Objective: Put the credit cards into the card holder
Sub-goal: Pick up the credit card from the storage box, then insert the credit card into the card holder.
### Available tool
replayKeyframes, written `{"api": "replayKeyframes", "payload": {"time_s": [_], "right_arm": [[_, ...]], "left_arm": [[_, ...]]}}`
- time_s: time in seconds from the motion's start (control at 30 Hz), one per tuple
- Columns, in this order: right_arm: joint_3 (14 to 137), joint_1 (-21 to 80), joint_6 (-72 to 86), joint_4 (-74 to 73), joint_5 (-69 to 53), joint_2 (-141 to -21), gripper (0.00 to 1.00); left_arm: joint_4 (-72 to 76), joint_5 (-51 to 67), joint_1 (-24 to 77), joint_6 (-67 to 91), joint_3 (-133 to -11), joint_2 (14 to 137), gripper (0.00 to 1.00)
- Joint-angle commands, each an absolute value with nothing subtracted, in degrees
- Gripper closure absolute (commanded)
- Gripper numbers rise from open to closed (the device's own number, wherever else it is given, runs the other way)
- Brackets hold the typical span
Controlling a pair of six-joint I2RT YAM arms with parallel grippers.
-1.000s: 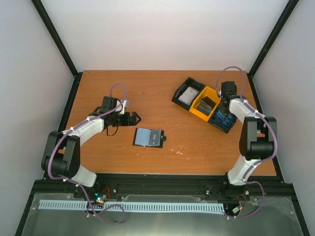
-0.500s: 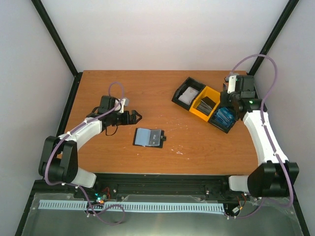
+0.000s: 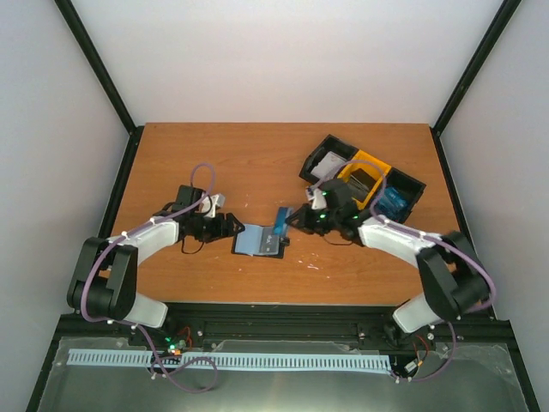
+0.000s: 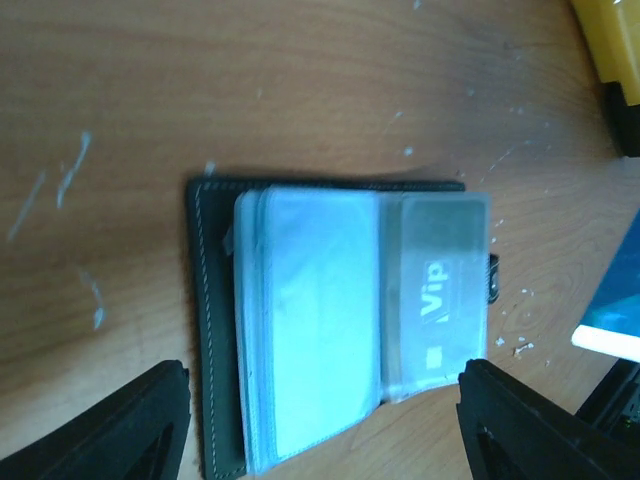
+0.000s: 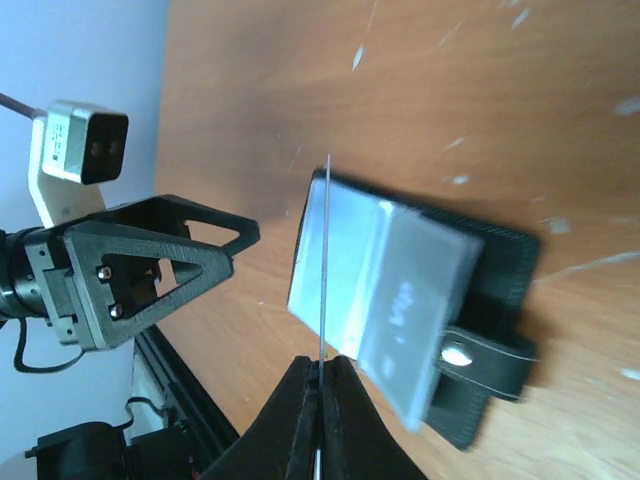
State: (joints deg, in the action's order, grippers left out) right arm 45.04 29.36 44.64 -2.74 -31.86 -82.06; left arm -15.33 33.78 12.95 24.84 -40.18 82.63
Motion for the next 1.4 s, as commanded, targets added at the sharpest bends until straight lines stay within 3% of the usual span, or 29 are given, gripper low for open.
{"api": "replayKeyframes", "payload": {"time_s": [0.0, 0.2, 0.73, 1.1, 1.37], "right_arm": [[48.93, 37.03, 55.6, 9.36, -32.04, -91.19, 0.97], [52.13, 40.16, 56.97, 10.26, -31.17, -100.53, 0.97], [51.74, 40.08, 52.63, 3.45, -28.29, -101.65, 0.97], [52.35, 39.9, 53.56, 3.12, -30.82, -103.52, 0.97], [52.84, 39.9, 56.31, 6.85, -34.3, -105.84, 0.97]], "left_arm": [[-17.21, 34.57, 12.53, 26.57, -38.14, 81.32, 0.26], [-17.13, 35.18, 12.57, 28.27, -38.04, 83.54, 0.35], [-17.55, 35.4, 12.57, 27.95, -39.24, 88.06, 0.56], [-17.75, 34.8, 12.62, 27.82, -39.48, 88.6, 0.59], [-17.42, 35.46, 12.57, 27.51, -39.39, 89.62, 0.68]]}}
